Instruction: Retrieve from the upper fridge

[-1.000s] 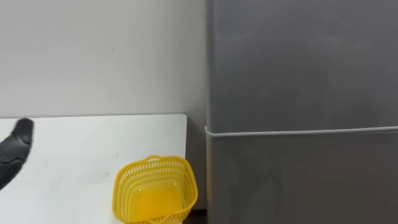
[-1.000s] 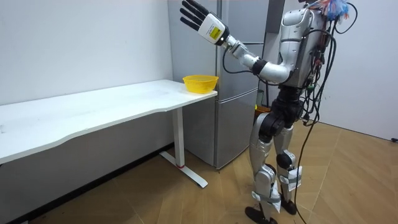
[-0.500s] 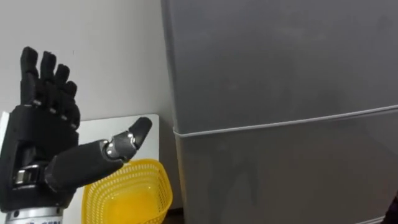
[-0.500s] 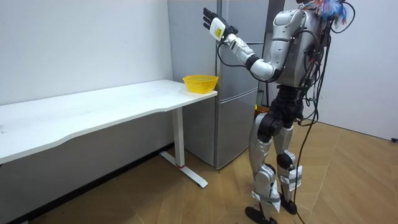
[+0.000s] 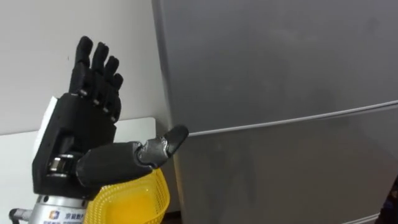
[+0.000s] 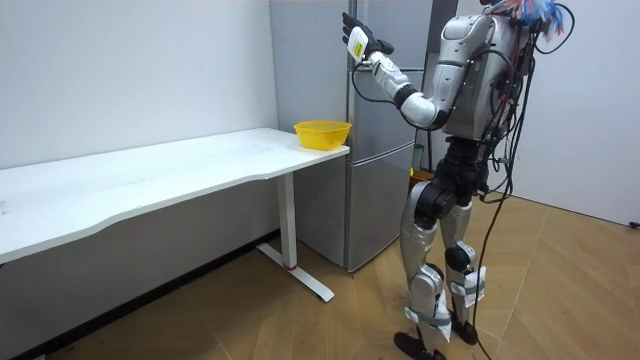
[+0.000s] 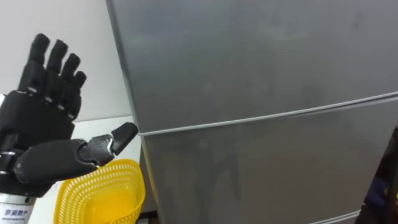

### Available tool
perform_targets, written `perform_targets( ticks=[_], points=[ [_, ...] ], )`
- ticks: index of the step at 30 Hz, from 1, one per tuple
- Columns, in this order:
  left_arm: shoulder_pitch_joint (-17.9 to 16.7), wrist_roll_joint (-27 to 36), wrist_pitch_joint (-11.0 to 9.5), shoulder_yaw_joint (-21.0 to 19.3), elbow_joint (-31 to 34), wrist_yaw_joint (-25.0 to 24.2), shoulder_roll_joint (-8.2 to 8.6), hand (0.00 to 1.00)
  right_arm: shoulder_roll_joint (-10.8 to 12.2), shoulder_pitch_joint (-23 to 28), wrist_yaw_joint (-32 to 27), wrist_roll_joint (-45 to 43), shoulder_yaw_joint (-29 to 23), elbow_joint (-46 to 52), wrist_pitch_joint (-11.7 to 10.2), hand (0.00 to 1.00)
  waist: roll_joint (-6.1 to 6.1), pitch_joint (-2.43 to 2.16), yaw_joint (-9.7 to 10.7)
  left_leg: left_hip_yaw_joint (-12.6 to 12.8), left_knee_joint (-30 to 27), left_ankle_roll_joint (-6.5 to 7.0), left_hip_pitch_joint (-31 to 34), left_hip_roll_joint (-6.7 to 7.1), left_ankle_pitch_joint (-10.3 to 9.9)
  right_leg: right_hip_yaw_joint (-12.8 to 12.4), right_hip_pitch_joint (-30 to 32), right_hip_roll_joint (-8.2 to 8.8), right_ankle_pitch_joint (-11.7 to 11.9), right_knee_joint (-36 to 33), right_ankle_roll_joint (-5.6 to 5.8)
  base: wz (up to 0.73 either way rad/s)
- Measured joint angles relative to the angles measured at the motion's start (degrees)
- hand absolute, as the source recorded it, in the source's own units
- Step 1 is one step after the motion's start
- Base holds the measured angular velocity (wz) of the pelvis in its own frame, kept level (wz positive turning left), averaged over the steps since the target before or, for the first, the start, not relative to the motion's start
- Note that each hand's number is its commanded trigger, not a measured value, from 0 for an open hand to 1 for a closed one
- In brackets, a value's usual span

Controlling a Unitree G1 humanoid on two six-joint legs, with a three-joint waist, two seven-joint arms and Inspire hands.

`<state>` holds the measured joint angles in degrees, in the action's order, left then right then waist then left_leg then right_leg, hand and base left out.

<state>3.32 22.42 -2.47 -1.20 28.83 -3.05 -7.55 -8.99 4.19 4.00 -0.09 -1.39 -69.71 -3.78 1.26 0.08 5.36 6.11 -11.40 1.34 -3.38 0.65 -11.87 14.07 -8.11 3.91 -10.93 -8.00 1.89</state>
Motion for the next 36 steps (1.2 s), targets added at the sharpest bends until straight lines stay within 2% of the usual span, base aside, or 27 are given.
perform_targets(
  ticks=[5, 11, 17, 22, 26, 27, 28, 33, 36],
  points=[
    [0.02, 2.89, 0.85, 1.31, 0.01, -2.7, -0.02, 0.0, 0.0, -0.05, -0.11, 0.01, 0.03, 0.2, 0.1, 0.0, -0.01, -0.01, 0.65, 0.01, 0.04, 0.0, 0.08, -0.01, 0.0, -0.08, 0.1, 0.0, 0.0, 0.01, 0.0, 0.0],
    [0.12, 2.87, 1.95, 4.46, 0.0, -4.22, -0.09, 0.0, -0.02, -0.34, -0.56, 0.01, 0.05, 0.02, 0.2, 0.0, 0.07, -0.07, 0.83, 0.06, 0.04, 0.0, 0.21, -0.01, 0.0, -0.48, 0.26, -0.02, 0.0, 0.0, 0.0, -0.01],
    [0.12, 2.92, 2.24, 4.63, -0.27, -5.08, -0.96, 0.0, -0.16, -0.56, -1.4, 0.01, 0.13, -0.1, 1.1, 0.0, 0.43, -0.26, 0.72, 0.12, -0.13, 0.0, 0.37, 0.03, 0.0, -0.31, -0.05, 0.04, 0.0, 0.0, 0.0, 0.0],
    [0.12, 2.91, 2.24, 4.63, -1.25, -5.48, -0.98, 0.0, -0.38, -1.27, -1.45, 0.08, 0.15, -0.22, 1.4, 0.0, 1.08, 0.13, 0.71, 0.22, -0.36, 0.01, 0.53, 0.03, 0.01, -0.36, -0.17, 0.06, 0.0, -0.02, 0.0, 0.0],
    [0.12, 2.91, 2.24, 4.64, -1.83, -5.48, -0.98, 0.0, -0.72, -1.31, -1.45, 0.09, 0.2, -0.32, 1.45, 0.0, 1.41, 0.17, 0.71, 0.15, -0.38, 0.02, 0.73, -0.02, 0.01, -0.43, -0.07, 0.01, 0.0, -0.08, 0.0, 0.0],
    [0.12, 2.91, 2.24, 4.64, -1.83, -5.48, -0.98, 0.78, -0.76, -1.32, -1.45, 0.09, 0.2, -0.33, 1.45, 0.0, 1.46, 0.21, 0.71, 0.15, -0.38, 0.02, 0.75, -0.02, 0.01, -0.43, -0.05, 0.01, 0.0, -0.1, 0.0, 0.0],
    [0.12, 2.93, 2.24, 4.64, -1.84, -5.48, -0.98, 1.0, -0.85, -1.32, -1.45, 0.09, 0.23, -0.33, 1.45, 0.0, 1.47, 0.26, 0.7, 0.1, -0.37, 0.02, 0.79, -0.01, 0.01, -0.42, -0.01, 0.02, 0.0, -0.12, 0.0, 0.0],
    [0.12, 2.98, 2.24, 4.29, -1.84, -5.34, -0.98, 1.0, -1.22, -1.26, -1.49, 0.09, 0.3, -0.35, 2.02, 0.0, 1.61, 0.21, 0.59, -0.03, -0.31, 0.02, 0.88, 0.01, 0.0, -0.09, 0.12, 0.02, 0.0, -0.12, 0.0, 0.01],
    [0.12, 2.98, 2.27, 2.67, -1.89, -4.0, -0.91, 1.0, -1.91, -1.17, -1.46, 0.02, 1.57, -0.35, 2.13, 0.0, 1.65, 0.18, 0.46, -0.14, -0.31, 0.02, 1.06, 0.03, 0.01, 0.08, 0.23, 0.03, 0.0, -0.12, 0.0, 0.04]
  ],
)
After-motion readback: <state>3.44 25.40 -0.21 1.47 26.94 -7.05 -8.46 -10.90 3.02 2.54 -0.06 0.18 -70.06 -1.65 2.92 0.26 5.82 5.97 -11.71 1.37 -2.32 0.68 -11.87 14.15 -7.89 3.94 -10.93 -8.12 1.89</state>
